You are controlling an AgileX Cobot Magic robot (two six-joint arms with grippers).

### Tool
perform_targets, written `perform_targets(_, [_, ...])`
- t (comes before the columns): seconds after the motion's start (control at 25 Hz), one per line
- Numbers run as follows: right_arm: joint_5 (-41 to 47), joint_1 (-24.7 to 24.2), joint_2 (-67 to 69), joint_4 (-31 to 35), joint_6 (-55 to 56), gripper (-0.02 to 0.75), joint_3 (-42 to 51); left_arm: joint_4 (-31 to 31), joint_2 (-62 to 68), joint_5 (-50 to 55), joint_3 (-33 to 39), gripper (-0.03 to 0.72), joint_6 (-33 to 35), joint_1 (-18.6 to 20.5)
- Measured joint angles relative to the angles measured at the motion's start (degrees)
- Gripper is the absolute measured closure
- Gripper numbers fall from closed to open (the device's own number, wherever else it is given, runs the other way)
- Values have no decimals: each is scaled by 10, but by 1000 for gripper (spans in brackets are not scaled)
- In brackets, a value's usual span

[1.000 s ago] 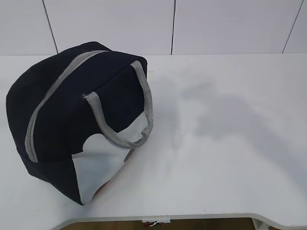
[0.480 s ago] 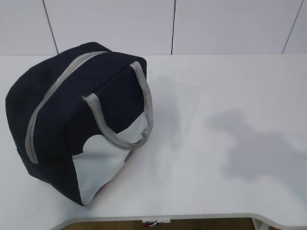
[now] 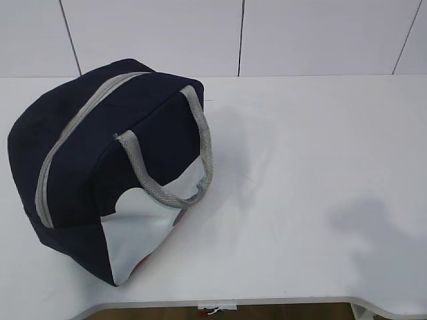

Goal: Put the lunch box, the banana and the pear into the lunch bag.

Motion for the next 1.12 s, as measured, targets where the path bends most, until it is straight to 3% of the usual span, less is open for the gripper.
perform_targets(0.56, [-16,0,-188,-14,-2,309,122,-17,-33,-88,98,450,18,0])
perform_targets(1.12, [-16,0,-197,-3,-2,309,126,-12,-60,-71,126,452,28,0])
